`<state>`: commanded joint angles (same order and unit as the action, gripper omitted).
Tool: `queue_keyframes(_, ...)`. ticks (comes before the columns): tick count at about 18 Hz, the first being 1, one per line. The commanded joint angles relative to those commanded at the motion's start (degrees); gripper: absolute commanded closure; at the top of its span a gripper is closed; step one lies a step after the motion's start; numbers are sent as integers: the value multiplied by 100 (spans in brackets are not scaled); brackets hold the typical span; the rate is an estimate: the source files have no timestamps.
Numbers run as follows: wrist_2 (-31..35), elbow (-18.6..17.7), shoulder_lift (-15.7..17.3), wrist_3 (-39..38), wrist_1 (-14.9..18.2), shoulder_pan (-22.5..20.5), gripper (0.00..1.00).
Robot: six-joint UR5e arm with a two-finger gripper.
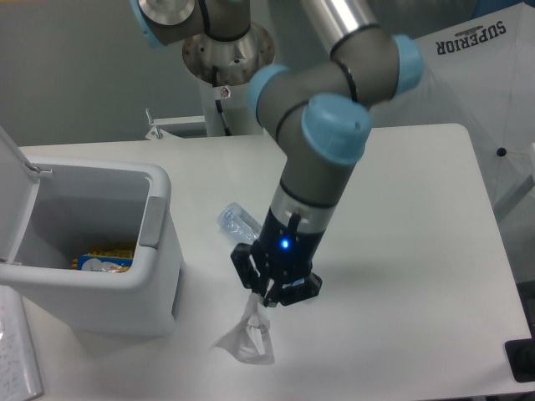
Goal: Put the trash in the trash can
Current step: 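Lift the wrapper and carry it over the white trash bin, then open the gripper to drop the wrapper into the bin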
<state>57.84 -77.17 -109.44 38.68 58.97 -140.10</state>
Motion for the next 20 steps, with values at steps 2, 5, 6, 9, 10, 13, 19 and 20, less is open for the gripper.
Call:
queue_keyframes(2,-105,-26,220,-79,9,18,100)
queue_keyframes(5,-316,-149,659,-176,26,97,100)
queue_keyframes(6,-378,-193,808,-202,26,166,100)
queue_keyframes(9,-414,-500,1230,-317,26,421,100)
queue_keyframes(10,-396,-692,1406,-317,26,492,100)
queue_keyframes(13,-370,-1194,1793,-291,9,684,100)
queue_keyframes(19,-352,-1714,1917,-159,-79,949,76)
queue_keyframes(20,-352,-1714,1917,-141,-79,958,68)
